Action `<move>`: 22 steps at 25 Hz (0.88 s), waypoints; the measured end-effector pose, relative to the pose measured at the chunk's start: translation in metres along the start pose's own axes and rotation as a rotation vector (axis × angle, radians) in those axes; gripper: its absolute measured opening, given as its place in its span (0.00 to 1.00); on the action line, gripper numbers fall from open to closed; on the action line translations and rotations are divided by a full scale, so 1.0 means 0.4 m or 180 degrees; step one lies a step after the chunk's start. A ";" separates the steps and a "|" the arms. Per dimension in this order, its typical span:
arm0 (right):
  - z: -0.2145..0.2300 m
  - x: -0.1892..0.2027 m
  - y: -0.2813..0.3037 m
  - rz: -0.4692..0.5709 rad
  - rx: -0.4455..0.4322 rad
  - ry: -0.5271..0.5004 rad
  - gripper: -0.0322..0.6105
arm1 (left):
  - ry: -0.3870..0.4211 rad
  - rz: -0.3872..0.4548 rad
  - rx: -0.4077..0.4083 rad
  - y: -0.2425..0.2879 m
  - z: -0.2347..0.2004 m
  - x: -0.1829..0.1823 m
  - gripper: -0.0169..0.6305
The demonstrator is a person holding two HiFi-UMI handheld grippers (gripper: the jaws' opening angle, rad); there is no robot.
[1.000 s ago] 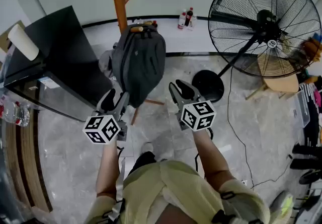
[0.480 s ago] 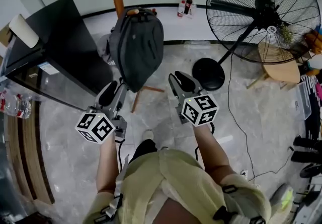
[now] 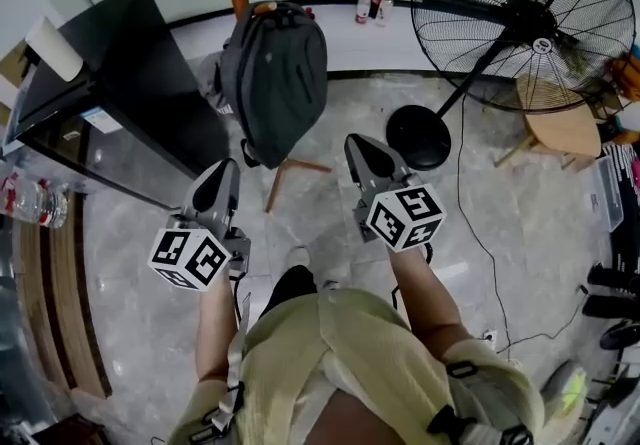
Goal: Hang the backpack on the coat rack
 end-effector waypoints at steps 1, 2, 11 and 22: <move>-0.006 -0.002 -0.003 0.0000 -0.0001 -0.0002 0.05 | -0.0015 -0.0002 -0.0001 -0.007 0.001 -0.001 0.03; -0.010 -0.003 -0.006 -0.0002 -0.0005 -0.0002 0.05 | -0.0042 -0.0012 0.0000 -0.012 0.001 -0.001 0.03; -0.043 -0.009 -0.032 -0.0061 -0.0084 0.0004 0.05 | -0.0133 -0.0137 -0.0072 -0.044 0.016 0.009 0.03; -0.053 -0.019 -0.049 0.0052 -0.0043 0.0011 0.05 | 0.0001 -0.0124 -0.0121 -0.076 0.036 -0.004 0.02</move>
Point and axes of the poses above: the fingertips, and each gripper's own axes: y forward along the fingers, z to its right, x out of its underside, the point moved 8 cm from there along -y, backward along the fingers, and after that the axes turned 5 degrees about -x, right-handed, at the moved point
